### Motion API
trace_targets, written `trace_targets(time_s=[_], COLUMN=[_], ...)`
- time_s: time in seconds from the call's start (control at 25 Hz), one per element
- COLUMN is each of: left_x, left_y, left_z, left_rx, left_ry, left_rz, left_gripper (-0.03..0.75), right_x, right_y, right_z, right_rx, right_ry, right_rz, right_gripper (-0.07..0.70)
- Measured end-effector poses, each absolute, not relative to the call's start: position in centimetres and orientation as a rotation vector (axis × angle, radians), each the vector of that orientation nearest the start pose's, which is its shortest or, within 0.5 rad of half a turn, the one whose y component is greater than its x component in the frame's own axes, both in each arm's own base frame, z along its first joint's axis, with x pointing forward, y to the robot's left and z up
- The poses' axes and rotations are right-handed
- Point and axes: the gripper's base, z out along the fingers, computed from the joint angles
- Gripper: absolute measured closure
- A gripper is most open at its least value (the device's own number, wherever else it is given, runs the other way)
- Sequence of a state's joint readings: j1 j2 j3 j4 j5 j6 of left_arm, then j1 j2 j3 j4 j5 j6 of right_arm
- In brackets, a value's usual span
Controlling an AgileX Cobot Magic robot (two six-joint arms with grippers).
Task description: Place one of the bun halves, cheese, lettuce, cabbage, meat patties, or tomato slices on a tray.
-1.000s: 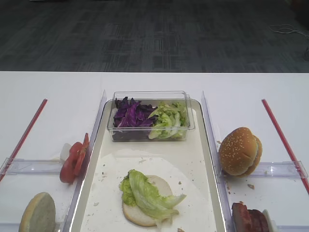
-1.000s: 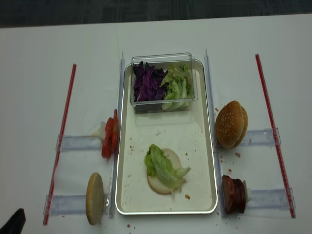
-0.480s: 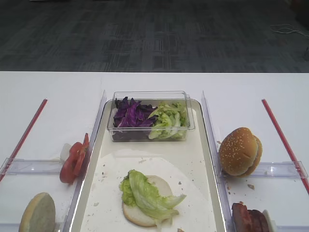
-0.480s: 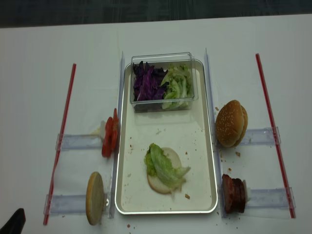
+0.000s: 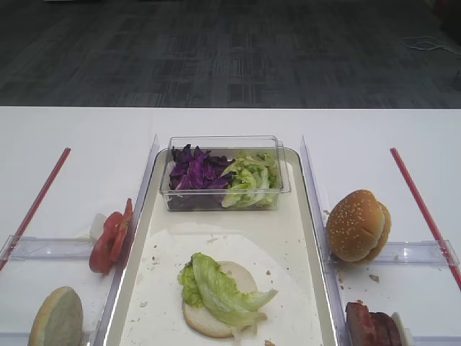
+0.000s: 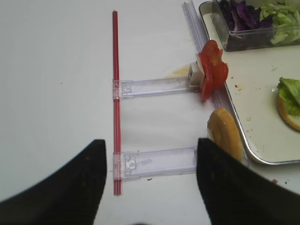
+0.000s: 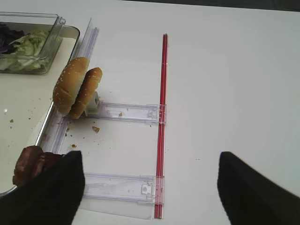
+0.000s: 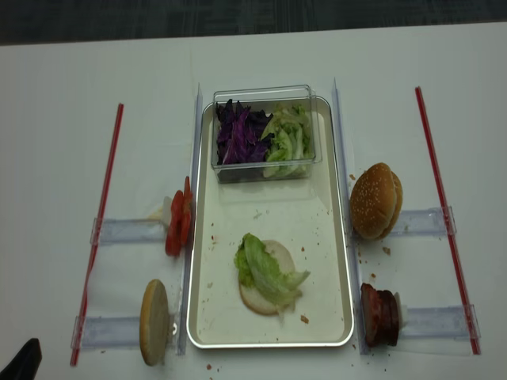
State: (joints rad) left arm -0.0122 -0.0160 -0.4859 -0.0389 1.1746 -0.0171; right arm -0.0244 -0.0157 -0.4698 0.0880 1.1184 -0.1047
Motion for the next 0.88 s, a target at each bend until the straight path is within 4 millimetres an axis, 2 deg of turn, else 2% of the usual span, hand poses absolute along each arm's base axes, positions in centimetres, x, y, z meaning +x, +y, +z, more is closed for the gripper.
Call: trace_targets(time_s=[0.88], left_x=[-1.1], left_y=[-0.31], left_z=[26.44], left_rx=[-0.001], left_ry=[2.156], left_rz=[-0.064], left_gripper=[0.288], right_x=[-0.64], right_y=[0.74], right_z=[26.45], right_rx=[-0.064], right_ry=[2.113], right_rz=[0.045], right_gripper=[0.052])
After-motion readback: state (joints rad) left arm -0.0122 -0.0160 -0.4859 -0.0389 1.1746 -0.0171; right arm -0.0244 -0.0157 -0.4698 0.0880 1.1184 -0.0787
